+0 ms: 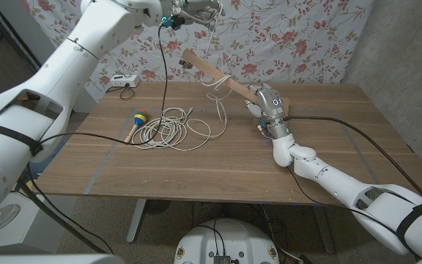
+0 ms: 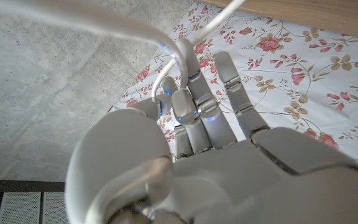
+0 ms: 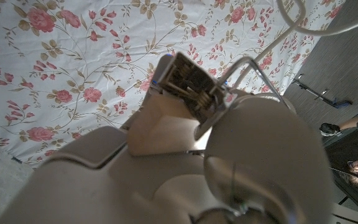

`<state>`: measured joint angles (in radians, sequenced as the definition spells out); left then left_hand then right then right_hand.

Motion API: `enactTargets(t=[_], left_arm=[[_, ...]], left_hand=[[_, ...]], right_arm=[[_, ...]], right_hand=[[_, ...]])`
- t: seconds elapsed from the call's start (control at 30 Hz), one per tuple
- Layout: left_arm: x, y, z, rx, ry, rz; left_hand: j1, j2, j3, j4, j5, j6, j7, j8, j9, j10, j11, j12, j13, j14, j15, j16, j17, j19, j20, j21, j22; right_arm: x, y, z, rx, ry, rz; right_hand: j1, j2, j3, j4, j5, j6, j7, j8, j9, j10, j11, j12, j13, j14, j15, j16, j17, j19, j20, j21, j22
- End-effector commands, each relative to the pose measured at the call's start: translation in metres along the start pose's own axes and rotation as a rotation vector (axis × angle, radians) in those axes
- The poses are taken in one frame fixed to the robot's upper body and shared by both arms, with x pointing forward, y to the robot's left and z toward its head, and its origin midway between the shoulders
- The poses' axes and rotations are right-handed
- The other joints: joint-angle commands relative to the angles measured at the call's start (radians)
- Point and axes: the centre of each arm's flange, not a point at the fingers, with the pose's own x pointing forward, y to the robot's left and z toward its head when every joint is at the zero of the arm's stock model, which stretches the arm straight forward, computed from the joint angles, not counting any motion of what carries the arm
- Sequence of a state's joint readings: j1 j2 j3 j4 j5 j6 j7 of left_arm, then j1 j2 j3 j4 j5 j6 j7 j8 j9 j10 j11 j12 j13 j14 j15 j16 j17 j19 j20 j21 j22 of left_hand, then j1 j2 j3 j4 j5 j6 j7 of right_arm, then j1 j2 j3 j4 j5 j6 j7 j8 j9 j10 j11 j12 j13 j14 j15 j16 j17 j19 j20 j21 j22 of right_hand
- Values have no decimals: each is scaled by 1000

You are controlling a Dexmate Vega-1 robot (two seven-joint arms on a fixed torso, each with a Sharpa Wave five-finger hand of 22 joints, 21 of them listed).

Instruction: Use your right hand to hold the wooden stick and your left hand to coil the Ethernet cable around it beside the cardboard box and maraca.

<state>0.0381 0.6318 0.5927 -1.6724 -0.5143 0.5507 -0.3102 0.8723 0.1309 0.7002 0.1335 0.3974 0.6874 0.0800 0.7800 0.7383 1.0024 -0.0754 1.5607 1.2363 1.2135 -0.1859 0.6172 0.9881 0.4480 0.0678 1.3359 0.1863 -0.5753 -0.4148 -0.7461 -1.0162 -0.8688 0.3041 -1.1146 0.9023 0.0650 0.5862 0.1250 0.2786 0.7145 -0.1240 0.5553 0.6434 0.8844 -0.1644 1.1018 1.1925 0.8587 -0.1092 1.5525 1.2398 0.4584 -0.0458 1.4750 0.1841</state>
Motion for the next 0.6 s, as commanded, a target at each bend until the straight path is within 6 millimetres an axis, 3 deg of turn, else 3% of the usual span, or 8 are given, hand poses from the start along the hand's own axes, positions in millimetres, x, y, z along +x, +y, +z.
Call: enactTargets(t=[0.03, 0.4, 0.6], left_arm=[[-2, -25, 30, 49, -91, -78], [-6, -57, 39, 121, -122, -220], [-8, -64, 39, 176, -94, -269]], left_hand=[[2, 10, 11, 0, -1, 43, 21, 10, 0, 0, -12, 4, 2, 6, -3, -1, 1, 1, -1, 3, 0], [0, 10, 11, 1, -2, 46, 20, 8, -9, -5, -12, 3, 2, 3, -2, -4, 4, -1, -1, 3, 0], [-1, 10, 11, 0, -3, 51, 18, 3, -24, -12, -12, 2, 2, -2, 1, -7, 4, -7, 1, 3, 0]], right_arm=[[7, 7, 3, -16, -5, 62], [18, 7, 4, -50, 8, 155], [26, 4, 6, -63, 15, 227]], right_hand=[[-93, 105, -2, -3, 4, 7, 0, 12, 3, 4, -3, 7, 6, -3, -102, 0, 2, -3, -126, -2, 2], [-92, 105, -2, -5, 4, 14, 2, 14, -2, 3, -4, 12, 10, -4, -102, 0, 2, -2, -126, -1, 2], [-90, 105, -1, -6, 5, 19, 7, 16, -7, 11, 3, 13, 4, -3, -102, 0, 2, 1, -126, 1, 2]])
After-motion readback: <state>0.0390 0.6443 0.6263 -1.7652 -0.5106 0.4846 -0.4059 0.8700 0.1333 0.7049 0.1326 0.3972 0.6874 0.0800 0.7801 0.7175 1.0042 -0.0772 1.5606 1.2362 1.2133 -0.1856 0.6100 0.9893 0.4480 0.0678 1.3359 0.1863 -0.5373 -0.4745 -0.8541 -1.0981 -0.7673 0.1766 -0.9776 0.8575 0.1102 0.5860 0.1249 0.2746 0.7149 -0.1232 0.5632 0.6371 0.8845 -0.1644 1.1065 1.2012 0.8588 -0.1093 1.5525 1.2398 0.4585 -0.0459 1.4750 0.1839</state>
